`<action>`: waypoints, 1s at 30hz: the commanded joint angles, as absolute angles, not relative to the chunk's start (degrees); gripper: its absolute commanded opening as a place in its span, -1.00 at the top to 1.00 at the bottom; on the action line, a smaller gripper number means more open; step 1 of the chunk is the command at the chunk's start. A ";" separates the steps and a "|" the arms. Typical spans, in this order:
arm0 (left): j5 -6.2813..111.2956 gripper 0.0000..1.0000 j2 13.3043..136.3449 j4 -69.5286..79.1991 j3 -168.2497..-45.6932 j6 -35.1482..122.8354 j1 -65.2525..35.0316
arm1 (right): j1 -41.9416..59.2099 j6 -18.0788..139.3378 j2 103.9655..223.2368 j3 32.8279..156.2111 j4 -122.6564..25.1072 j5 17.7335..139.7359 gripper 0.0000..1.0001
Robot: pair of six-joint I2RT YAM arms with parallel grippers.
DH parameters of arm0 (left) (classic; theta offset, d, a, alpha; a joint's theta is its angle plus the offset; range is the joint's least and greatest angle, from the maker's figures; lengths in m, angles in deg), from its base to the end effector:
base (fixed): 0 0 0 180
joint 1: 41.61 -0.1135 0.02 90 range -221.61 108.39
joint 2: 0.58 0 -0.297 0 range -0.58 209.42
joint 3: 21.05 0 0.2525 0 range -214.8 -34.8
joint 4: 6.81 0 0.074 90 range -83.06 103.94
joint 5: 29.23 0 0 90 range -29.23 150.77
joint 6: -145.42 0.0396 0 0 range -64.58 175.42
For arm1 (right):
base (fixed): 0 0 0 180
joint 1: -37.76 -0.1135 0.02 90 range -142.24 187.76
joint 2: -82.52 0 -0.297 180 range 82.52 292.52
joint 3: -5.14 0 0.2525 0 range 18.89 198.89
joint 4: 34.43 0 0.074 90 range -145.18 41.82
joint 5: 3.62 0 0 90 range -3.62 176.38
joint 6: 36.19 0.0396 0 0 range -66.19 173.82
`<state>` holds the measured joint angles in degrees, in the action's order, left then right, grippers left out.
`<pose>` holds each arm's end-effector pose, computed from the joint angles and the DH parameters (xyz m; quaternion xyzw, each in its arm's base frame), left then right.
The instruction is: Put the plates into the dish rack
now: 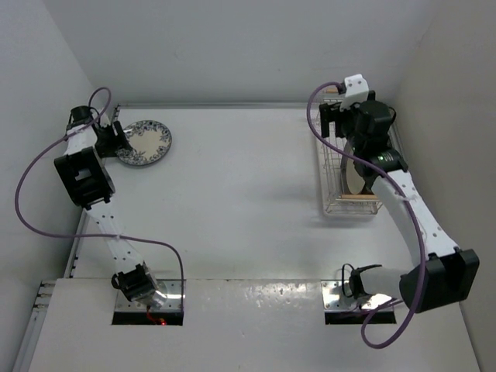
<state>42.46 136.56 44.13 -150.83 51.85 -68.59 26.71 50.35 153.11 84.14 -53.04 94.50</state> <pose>0.4929 0.2370 0.1882 -0.2083 0.9276 -0.0952 0.2951 0.2783 0.0487 0.4105 -0.0516 0.7648 -0.0118 0.6420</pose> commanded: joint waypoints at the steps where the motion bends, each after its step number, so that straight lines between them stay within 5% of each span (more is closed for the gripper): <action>1: 40.56 -0.40 141.00 44.29 -153.02 51.12 -68.77 | 24.41 48.98 157.29 88.66 -48.62 92.97 -0.75; 4: 38.81 -0.06 143.55 44.29 -153.81 51.12 -68.77 | 21.42 48.19 159.24 91.04 -46.08 94.72 -0.75; 7: 34.42 0.52 145.05 44.99 -154.33 53.13 -68.16 | 19.31 48.19 162.58 92.80 -44.93 95.69 -0.75; 8: 33.44 0.90 145.05 45.52 -154.86 54.01 -68.15 | 19.13 48.10 163.72 93.50 -44.93 95.87 -0.75; 9: 32.74 1.00 145.05 46.13 -154.86 55.67 -67.37 | 18.08 47.41 164.86 93.77 -45.45 95.69 -0.75; 19: 32.38 1.00 123.04 48.69 -137.30 78.69 -55.07 | 13.34 58.55 175.59 94.65 -50.73 76.19 -0.75; 30: 28.09 1.00 105.16 52.20 -122.62 80.11 -36.53 | 10.08 71.47 183.68 83.67 -39.93 59.05 -0.67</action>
<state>29.22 109.48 50.84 -124.38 76.81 -37.71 9.82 65.80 183.10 85.34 -47.27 66.54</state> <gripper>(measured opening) 0.040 0.841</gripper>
